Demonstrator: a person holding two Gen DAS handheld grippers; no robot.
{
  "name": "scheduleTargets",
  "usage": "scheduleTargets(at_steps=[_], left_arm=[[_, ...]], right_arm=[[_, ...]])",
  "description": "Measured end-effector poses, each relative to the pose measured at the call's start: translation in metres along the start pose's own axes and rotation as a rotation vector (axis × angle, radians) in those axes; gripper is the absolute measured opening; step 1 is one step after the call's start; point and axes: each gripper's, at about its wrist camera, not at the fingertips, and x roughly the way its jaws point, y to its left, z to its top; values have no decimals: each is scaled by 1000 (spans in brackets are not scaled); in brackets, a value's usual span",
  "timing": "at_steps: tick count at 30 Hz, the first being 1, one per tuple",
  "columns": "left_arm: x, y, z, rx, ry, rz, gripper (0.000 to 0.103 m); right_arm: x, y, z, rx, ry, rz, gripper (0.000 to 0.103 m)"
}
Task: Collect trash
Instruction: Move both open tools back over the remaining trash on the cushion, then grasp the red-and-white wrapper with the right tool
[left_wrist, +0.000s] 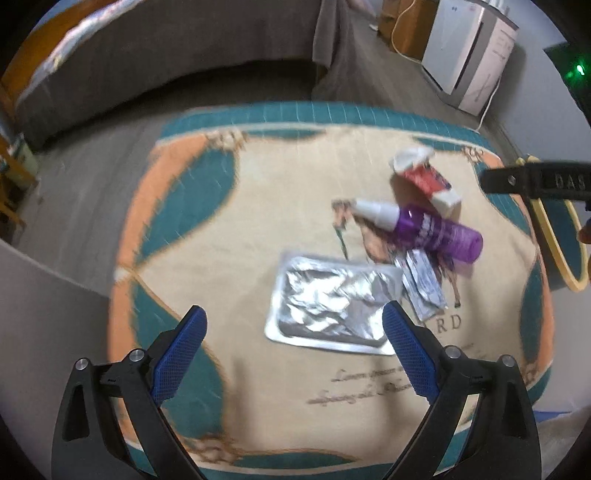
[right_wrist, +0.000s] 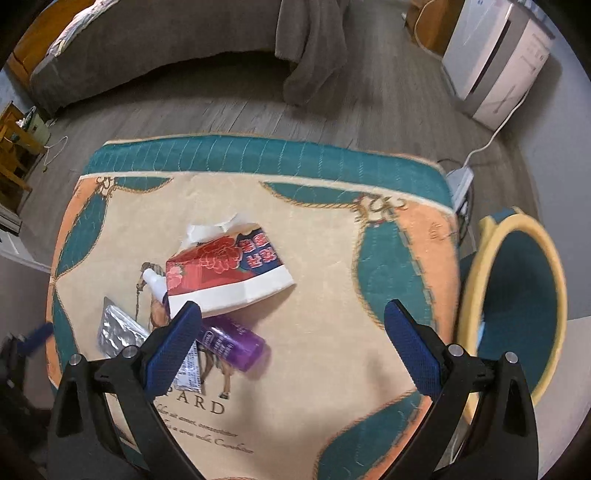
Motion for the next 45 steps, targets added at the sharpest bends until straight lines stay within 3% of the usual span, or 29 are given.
scheduleTargets(at_steps=[3,7,16,22,36,42,45], left_arm=[[12,-3,-5,-4,48,-11,95],[19,-4,-3,-41,55,-45,95],[21,-5,-9,-95,108,7,95],[40,7,-19,-96,194,76,95],[57,14,20,-48,177,82,99],[59,31,32,-67,175,103,99],[58,26,37,-49,172,103,99]], right_arm=[[5,5,2,-24,7,-16,97],[5,2,7,-12,-6,-22,97],[5,-19,9,16,-1,-15,97],[6,-34,13,76,-2,20,97],[19,-22,21,23,17,40,97],[27,11,21,-37,19,71,97],[31,34,21,-79,24,88,88]])
